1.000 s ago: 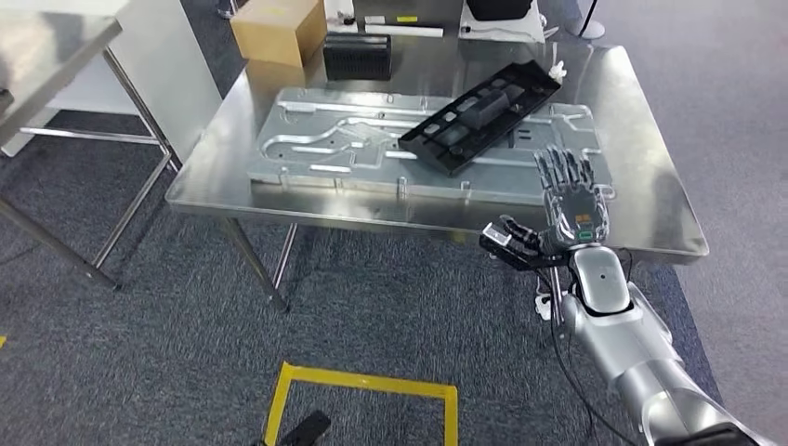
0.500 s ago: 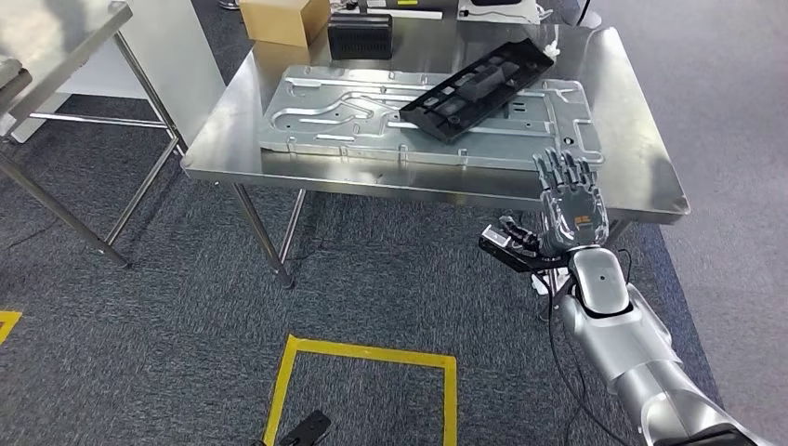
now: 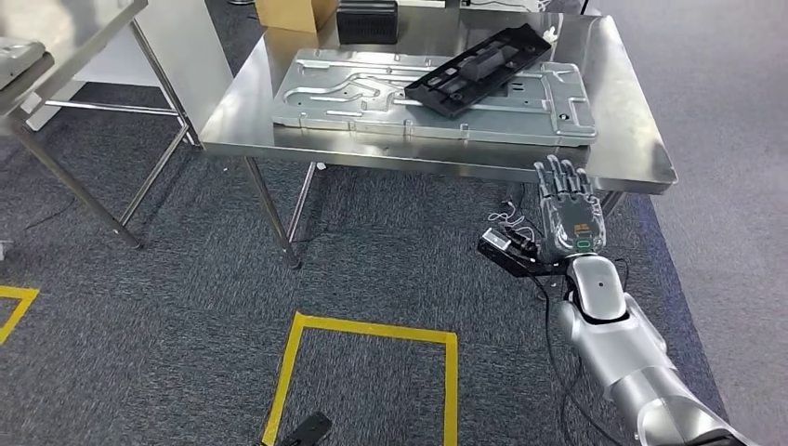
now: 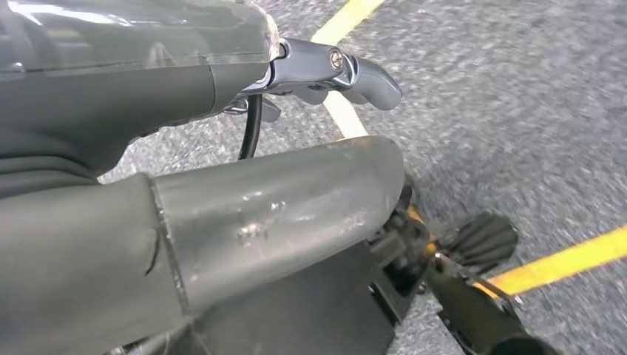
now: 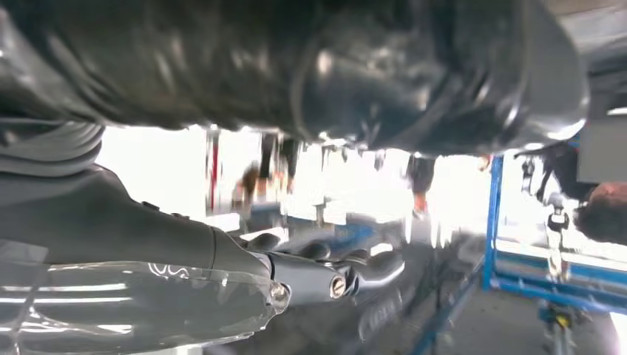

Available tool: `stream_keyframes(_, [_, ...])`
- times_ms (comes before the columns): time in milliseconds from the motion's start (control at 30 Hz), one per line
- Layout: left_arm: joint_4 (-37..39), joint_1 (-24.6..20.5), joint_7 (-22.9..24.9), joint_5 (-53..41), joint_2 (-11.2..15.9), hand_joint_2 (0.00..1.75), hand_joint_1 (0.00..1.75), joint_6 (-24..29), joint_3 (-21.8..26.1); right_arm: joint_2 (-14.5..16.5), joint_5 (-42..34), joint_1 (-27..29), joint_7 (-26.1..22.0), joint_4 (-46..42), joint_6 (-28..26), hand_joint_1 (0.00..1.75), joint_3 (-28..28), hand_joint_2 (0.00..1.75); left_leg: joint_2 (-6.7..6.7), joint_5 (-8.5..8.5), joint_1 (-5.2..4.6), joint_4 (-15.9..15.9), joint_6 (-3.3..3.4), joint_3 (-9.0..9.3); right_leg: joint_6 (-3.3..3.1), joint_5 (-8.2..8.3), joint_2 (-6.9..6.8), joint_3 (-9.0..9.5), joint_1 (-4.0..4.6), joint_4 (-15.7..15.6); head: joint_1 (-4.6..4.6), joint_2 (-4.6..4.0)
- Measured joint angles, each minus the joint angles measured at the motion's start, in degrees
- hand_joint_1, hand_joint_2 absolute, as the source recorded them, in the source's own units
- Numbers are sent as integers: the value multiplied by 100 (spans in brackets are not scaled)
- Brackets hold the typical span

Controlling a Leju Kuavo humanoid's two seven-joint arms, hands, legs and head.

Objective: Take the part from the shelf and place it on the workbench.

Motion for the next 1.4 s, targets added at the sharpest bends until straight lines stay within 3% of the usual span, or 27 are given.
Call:
stream_keyframes(33, [1,16,-26,38,-2,0,0,33,28,34,-301,192,-86,-1,-7,0,-56,0,8,77,14,-41,44,-31,32,-50,8,-12,-1,9,-1,0])
stream_keyframes(67, [1,36,-71,89,-6,0,0,79,64,75,-665,441,-169,-2,-22,0,-146,44,16,166,33,-76,95,-74,57,-212,19,-43,-1,99,2,0])
stream_keyframes(100, [2,60,-134,150,-10,0,0,127,109,123,-1092,743,-262,11,-42,0,-275,87,16,252,52,-102,137,-132,77,-484,30,-99,-5,308,7,0])
stream_keyframes(167, [4,139,-278,282,-13,0,0,234,219,242,-2084,1425,-347,149,19,0,-649,175,-8,387,40,-101,181,-295,111,-1086,40,-235,-16,995,16,0])
stream_keyframes(200, [8,195,-345,341,-10,0,0,277,282,302,-2751,1785,-219,356,231,0,-937,175,-23,443,33,-89,182,-383,126,-1233,41,-276,-20,1344,16,0])
stream_keyframes(233, [13,254,-396,388,-3,0,0,305,346,386,-3504,2141,125,637,612,0,-1324,175,-34,493,26,-69,180,-470,136,-1233,42,-256,-21,1576,15,0])
stream_keyframes(267, [19,304,-428,419,7,0,0,315,408,470,-4251,2472,627,936,1061,0,-1773,175,-47,534,20,-40,176,-555,138,-1120,42,-155,-22,1648,15,0])
stream_keyframes(333, [27,360,-449,424,31,0,0,282,499,610,-5287,3149,1708,1437,1769,0,-2678,175,-105,598,12,58,149,-725,103,-878,34,328,-20,1238,18,0])
stream_keyframes(400, [30,381,-441,391,51,0,0,248,549,664,-5493,3603,2083,1697,1930,0,-3255,175,-93,641,-18,163,87,-885,37,-981,33,889,9,473,11,0])
stream_keyframes(433, [32,385,-438,371,60,0,0,242,567,690,-5448,3696,2051,1796,1939,0,-3466,175,-31,664,-34,196,47,-933,5,-1069,43,1037,33,191,3,0])
stream_keyframes(467, [35,379,-435,360,66,0,0,247,583,717,-5394,3721,1977,1878,1954,0,-3629,175,48,694,-47,205,12,-961,-22,-1111,58,1077,58,50,-9,0])
stream_keyframes(533, [43,353,-439,349,71,0,0,274,610,780,-5306,3754,2099,2059,2040,0,-3947,175,135,716,-34,228,-55,-981,-99,-1041,57,989,55,-5,-19,0])
stream_keyframes(600, [47,344,-440,347,67,0,0,311,624,843,-5215,3792,2504,2207,2220,0,-4166,175,104,392,-5,479,-131,-1079,-183,-950,16,893,27,-22,-22,0])
stream_keyframes(667, [51,377,-424,339,63,0,0,328,636,897,-5137,3833,2875,2308,2411,0,-4279,175,63,-209,19,1094,-201,-1236,-226,-843,-14,765,29,-18,-27,0])
stream_keyframes(700, [54,396,-409,334,61,0,0,327,642,920,-5114,3862,2977,2346,2474,0,-4315,175,55,-413,28,1434,-216,-1291,-230,-786,-22,689,33,-10,-28,0])
stream_keyframes(733, [55,407,-393,329,61,0,0,324,647,944,-5098,3886,3024,2377,2517,0,-4347,175,52,-480,34,1686,-220,-1296,-231,-728,-23,605,39,1,-28,0])
stream_keyframes(800, [56,398,-360,317,63,0,0,307,655,985,-5090,3912,2996,2418,2558,0,-4393,175,50,-260,29,1675,-189,-1045,-224,-623,-18,454,50,30,-29,0])
stream_keyframes(833, [56,383,-346,309,66,0,0,293,657,1003,-5091,3914,2961,2433,2573,0,-4416,175,47,-112,18,1389,-152,-776,-218,-578,-12,398,55,42,-30,0])
stream_keyframes(900, [56,336,-328,286,81,0,0,264,661,1040,-5097,3911,2874,2450,2574,0,-4465,175,45,-39,-19,550,-55,-127,-183,-504,-9,335,65,63,-30,0])
stream_keyframes(967, [56,282,-317,269,92,0,0,239,664,1060,-5110,3907,2794,2458,2541,0,-4517,87,45,-135,-57,3,7,203,-121,-424,-26,309,64,68,-32,0])
stream_keyframes(1033, [56,258,-294,267,87,0,0,227,673,1056,-5117,3908,2729,2469,2502,0,-4573,0,60,-106,-48,-130,49,200,-49,-361,-23,290,64,61,-34,0])
stream_keyframes(1100, [56,257,-273,266,83,0,0,228,689,1048,-5103,3909,2699,2482,2477,0,-4618,0,95,-11,-13,-182,121,160,19,-531,15,192,59,258,-25,0])
stream_keyframes(1200, [56,264,-269,254,73,0,0,245,706,1042,-5036,3922,2682,2501,2450,0,-4643,0,130,78,-8,-184,177,47,110,-1172,46,-185,19,1252,-8,0])
stream_keyframes(1233, [56,275,-270,250,69,0,0,250,707,1041,-5017,3932,2669,2506,2441,0,-4644,0,137,94,-10,-172,172,18,133,-1280,45,-249,7,1506,-8,0])
stream_keyframes(1267, [56,287,-273,249,63,0,0,256,708,1040,-5004,3941,2656,2511,2430,0,-4646,0,143,104,-10,-154,165,-3,151,-1285,44,-221,-6,1575,-8,0])
stream_keyframes(1333, [56,303,-285,246,48,0,0,270,709,1036,-5017,3949,2640,2520,2393,0,-4660,0,193,101,-2,-97,142,-29,162,-1018,0,159,-25,1068,-7,0])
stream_keyframes(1400, [56,312,-302,246,36,0,0,290,710,1033,-5068,3936,2620,2524,2341,0,-4696,0,256,67,-18,-23,92,-56,118,-811,-178,586,0,340,-8,0])
